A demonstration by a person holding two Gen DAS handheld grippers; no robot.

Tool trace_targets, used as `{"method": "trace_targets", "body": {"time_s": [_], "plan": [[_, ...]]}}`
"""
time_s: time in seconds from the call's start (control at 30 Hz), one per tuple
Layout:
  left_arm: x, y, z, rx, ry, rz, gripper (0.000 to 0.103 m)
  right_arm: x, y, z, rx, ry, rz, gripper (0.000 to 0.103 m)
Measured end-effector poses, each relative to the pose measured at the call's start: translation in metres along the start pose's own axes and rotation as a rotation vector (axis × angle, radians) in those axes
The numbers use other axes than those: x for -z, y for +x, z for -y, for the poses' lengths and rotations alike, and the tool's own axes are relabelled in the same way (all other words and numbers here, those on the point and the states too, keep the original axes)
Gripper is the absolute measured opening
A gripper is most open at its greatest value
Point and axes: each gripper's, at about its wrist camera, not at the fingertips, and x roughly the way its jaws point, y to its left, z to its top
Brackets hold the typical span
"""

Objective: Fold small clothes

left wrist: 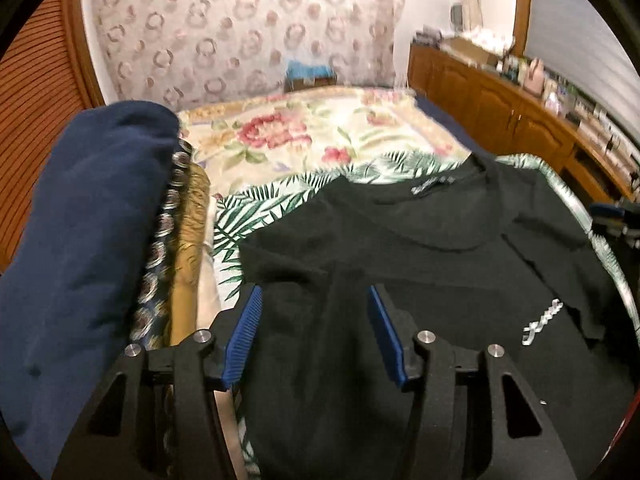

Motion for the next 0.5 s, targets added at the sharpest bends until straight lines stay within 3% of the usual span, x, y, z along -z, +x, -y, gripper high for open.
{"method": "trace_targets", "body": {"time_s": [0.27, 0.37, 0.4, 0.5], "plan": [[-0.004, 0.031, 0.000, -0.020, 0.021, -0.090, 0.056, -0.010, 0.023, 0.016, 0.026, 0.032, 0.005, 0.055], [-0.002, 0.037, -0.003, 0.008, 0.003, -0.098, 0.055, -0.011, 0.030, 0.021, 0.035, 0.050, 0.001, 0.055], [-0.001, 0.037, -0.004, 0.035, -0.002, -0.093, 0.045, -0.010, 0.033, 0.023, 0.036, 0.057, -0.003, 0.055], [-0.003, 0.037, -0.006, 0.054, -0.013, -0.093, 0.038, -0.011, 0.040, 0.026, 0.044, 0.069, -0.015, 0.055]]}}
